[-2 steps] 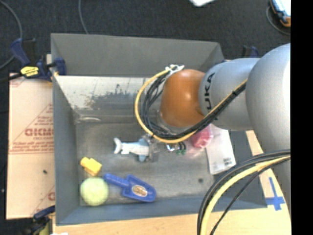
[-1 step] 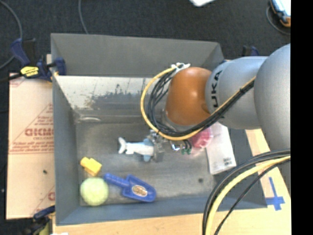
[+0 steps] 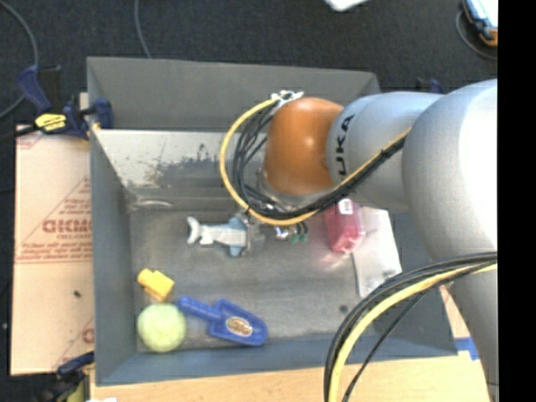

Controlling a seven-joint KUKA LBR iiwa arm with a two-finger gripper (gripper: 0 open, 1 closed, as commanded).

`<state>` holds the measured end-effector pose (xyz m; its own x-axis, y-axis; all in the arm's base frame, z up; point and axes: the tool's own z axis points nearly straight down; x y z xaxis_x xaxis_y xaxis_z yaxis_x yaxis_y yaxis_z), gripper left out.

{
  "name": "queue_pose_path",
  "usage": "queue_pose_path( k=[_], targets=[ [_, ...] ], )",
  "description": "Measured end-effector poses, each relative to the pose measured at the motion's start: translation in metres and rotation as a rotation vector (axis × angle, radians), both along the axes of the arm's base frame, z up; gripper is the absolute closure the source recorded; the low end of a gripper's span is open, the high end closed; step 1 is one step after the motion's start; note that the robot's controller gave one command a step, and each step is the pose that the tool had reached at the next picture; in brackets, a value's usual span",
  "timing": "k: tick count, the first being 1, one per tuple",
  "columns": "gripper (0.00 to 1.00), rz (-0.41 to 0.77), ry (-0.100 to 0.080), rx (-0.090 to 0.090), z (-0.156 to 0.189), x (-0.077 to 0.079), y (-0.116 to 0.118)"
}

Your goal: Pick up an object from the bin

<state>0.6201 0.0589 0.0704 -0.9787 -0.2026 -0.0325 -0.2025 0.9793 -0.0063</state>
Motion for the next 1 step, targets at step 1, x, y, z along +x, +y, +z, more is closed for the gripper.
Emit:
queue_pose_path(
  k=[1],
  targets=[
    [1.0, 0.012, 0.013, -0.001, 0.0417, -0.0032, -0.0063]
  ],
)
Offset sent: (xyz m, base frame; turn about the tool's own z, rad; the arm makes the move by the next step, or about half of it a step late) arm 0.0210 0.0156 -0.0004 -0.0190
